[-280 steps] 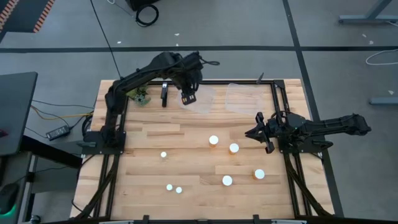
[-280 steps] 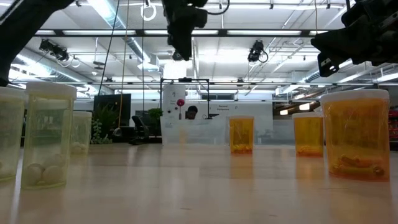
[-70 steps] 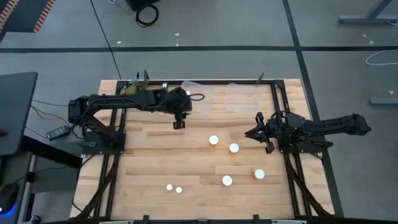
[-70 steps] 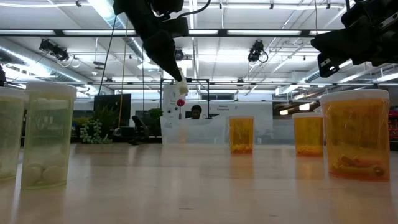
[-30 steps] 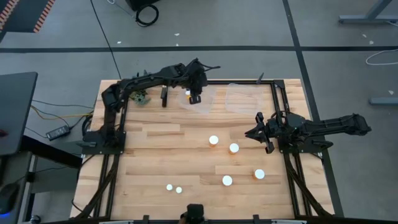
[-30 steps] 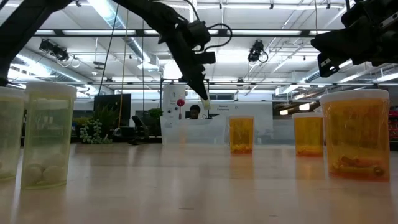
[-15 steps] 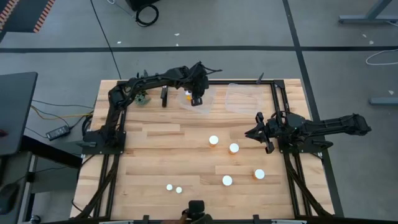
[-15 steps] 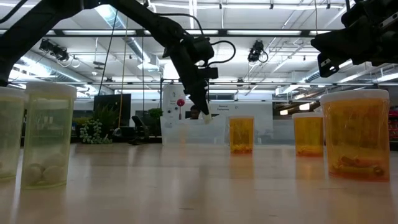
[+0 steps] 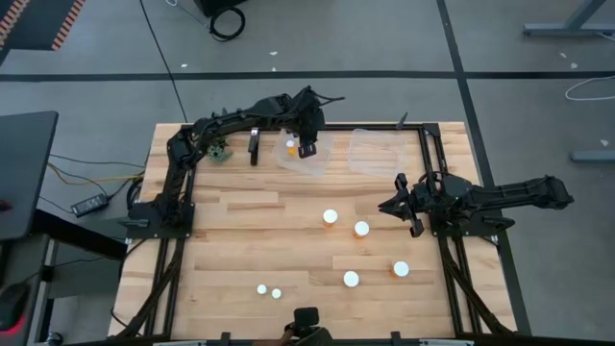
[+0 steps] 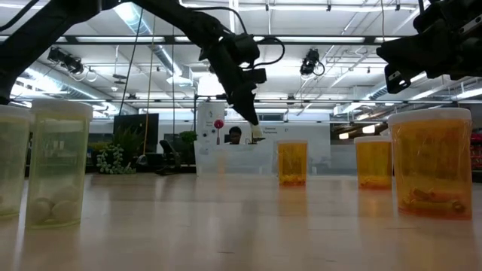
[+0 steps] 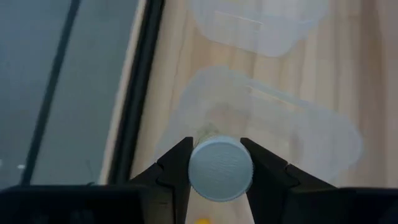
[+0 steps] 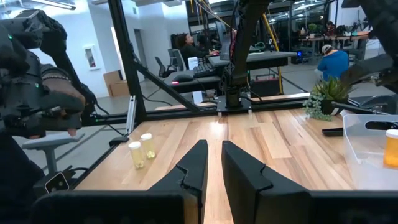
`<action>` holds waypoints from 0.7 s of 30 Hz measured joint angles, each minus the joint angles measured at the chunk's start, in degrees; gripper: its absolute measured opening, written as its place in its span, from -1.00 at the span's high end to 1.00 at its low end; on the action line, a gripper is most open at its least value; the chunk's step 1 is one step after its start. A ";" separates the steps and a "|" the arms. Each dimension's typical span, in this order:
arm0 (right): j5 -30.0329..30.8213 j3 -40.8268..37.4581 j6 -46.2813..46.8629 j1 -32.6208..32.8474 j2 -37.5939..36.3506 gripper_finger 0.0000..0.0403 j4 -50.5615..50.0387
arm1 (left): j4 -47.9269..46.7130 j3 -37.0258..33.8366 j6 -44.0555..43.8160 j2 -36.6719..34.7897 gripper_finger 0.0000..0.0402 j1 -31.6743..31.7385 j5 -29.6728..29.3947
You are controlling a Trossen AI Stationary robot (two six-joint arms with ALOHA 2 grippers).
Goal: Pick and place medicine bottles into bin by pill shape (circle, oval)
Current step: Put the small yellow pill bottle into the left transparent bin
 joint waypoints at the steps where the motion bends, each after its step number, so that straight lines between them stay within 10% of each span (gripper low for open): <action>1: 0.00 -0.01 0.00 0.00 0.00 0.73 -0.01 | -0.60 0.02 -0.44 0.00 0.36 0.01 0.62; 21: 0.01 0.00 0.00 -0.01 0.02 0.73 -0.01 | -7.06 0.02 -3.29 7.67 0.35 0.03 0.27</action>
